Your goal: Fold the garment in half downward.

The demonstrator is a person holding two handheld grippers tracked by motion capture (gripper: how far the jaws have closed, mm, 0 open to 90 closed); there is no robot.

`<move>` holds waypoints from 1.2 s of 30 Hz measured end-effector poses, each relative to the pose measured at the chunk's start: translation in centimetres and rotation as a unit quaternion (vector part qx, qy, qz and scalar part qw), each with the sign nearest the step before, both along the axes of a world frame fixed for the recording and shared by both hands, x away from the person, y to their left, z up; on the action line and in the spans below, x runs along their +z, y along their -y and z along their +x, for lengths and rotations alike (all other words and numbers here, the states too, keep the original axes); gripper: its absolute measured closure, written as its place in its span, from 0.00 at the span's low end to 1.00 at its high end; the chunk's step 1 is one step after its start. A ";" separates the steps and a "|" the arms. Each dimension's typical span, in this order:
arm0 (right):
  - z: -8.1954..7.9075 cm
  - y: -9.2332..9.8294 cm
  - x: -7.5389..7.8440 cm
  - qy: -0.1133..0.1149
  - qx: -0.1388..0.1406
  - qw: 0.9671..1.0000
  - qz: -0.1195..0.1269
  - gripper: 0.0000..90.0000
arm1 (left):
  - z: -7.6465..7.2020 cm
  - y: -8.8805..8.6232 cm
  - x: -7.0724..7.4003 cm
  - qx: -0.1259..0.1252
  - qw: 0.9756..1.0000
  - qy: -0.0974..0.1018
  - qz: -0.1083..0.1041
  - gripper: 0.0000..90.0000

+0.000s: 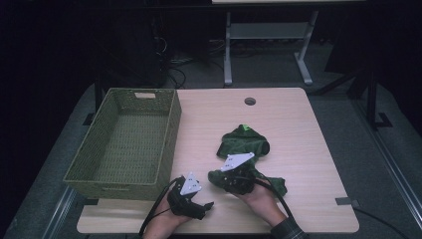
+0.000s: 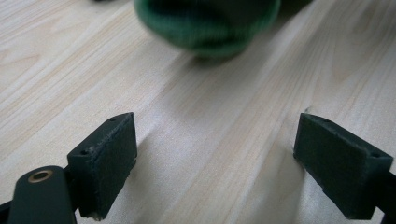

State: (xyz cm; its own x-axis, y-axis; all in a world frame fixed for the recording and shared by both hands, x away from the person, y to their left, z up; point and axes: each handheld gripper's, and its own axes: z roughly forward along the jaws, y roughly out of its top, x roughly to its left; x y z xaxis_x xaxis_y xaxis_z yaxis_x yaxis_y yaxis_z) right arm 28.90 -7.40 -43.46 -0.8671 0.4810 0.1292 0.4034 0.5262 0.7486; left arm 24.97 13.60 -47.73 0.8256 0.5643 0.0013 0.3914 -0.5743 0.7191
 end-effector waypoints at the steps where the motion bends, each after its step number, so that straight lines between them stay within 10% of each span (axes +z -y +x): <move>1: 0.0 0.4 0.3 0.001 -0.004 1.000 0.009 0.97 | 0.0 0.0 0.0 0.000 1.000 0.000 0.000 0.14; 8: 0.7 3.2 2.0 0.013 -0.035 0.999 0.035 0.96 | 0.0 0.0 0.0 0.000 1.000 -0.001 0.001 0.14; 29: 0.2 10.5 0.8 0.006 -0.120 0.993 -0.004 0.86 | 0.0 0.1 0.0 0.002 1.000 -0.002 0.001 0.14; 36: 1.0 10.3 2.9 0.034 -0.119 0.992 0.014 0.96 | 0.2 0.3 0.0 0.004 1.000 -0.001 0.002 0.14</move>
State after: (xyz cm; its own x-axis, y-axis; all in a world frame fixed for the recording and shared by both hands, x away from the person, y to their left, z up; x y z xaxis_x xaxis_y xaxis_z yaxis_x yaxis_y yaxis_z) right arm 29.91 -17.71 -40.52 -0.7371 0.6696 0.0908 0.4622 0.4015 0.7907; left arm 25.15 13.34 -47.70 0.8211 0.5708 0.0023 0.3970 -0.5738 0.7163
